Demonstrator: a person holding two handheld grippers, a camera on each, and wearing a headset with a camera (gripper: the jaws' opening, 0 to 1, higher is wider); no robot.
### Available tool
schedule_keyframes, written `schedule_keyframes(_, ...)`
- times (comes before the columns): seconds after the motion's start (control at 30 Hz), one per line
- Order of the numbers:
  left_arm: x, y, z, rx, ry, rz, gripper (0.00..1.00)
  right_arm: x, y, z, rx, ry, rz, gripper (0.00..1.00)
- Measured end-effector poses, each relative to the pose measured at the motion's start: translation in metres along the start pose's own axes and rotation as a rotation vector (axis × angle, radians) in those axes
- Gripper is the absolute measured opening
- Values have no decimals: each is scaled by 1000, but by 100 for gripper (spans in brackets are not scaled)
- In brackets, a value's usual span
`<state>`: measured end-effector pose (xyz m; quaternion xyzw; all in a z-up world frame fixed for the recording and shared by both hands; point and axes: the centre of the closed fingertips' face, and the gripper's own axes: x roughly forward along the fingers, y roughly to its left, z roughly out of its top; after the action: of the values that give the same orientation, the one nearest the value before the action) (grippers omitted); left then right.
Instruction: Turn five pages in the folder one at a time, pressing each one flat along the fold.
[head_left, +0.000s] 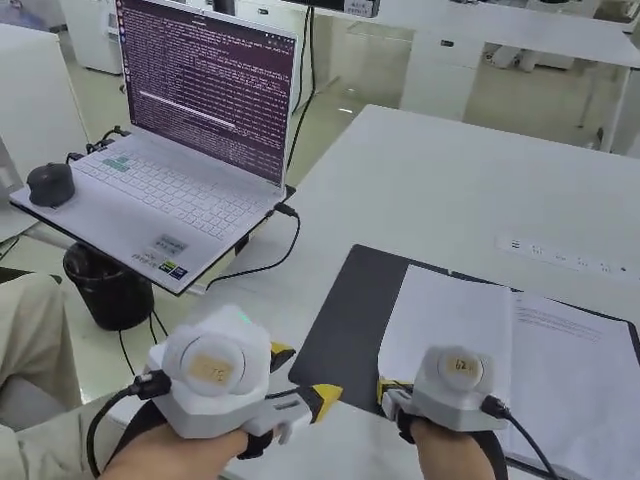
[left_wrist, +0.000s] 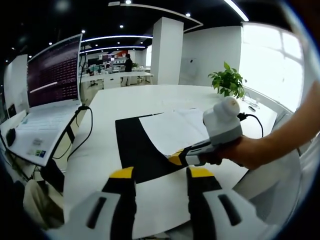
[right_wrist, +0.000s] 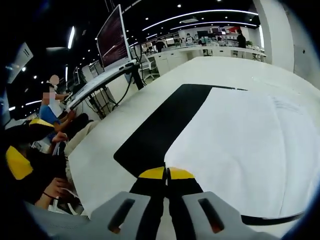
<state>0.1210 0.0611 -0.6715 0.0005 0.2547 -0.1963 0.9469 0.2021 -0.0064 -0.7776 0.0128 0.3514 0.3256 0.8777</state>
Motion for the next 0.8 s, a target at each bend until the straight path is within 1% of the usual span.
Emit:
schedule_keyframes(0.03,1,0,-2,-1,4,-1,39,1,0,0,1,-4,5,0)
schedule_keyframes(0.07,2,0,-3,-8,5,-1,39,2,1,-1,20,-7,21,0)
schedule_keyframes(0.1,3,1,-5,-10,12,0,39,2,1,-1,23,-8,33,0)
schedule_keyframes(0.13,5,1,-8,-8,20,-1,39,2,4,-1,27,-13,55,0)
schedule_keyframes(0.17,6,1,-9,-8,23,-1,39,2,8,-3,35,-3,76,0)
schedule_keyframes(0.2,8,0,-10,-7,26,-2,39,2,11,-4,52,5,84,0)
schedule_keyframes(0.23,10,0,-11,-5,35,-4,39,2,15,-3,71,-3,105,0)
schedule_keyframes(0.27,13,-1,-13,0,44,-6,39,1,18,-1,63,-11,116,0)
schedule_keyframes(0.37,20,-5,-15,11,62,-15,39,-4,22,5,58,-40,132,1)
schedule_keyframes(0.4,24,-8,-16,17,68,-23,39,-7,25,14,77,-85,155,3)
schedule_keyframes(0.47,31,-12,-16,22,73,-33,39,-14,23,19,77,-107,157,6)
schedule_keyframes(0.5,38,-15,-17,29,87,-44,39,-18,23,23,92,-130,167,7)
schedule_keyframes(0.53,42,-18,-17,35,89,-51,39,-21,21,26,104,-144,170,7)
schedule_keyframes(0.57,47,-20,-16,39,85,-57,39,-25,15,30,111,-168,167,7)
schedule_keyframes(0.67,70,-32,-14,60,98,-84,39,-36,3,37,131,-209,159,6)
schedule_keyframes(0.7,76,-35,-14,67,99,-92,39,-39,-1,38,130,-218,155,6)
schedule_keyframes(0.73,86,-39,-14,69,107,-102,38,-42,-8,39,128,-224,142,5)
schedule_keyframes(0.8,99,-46,-15,76,111,-111,36,-47,-20,41,134,-237,129,3)
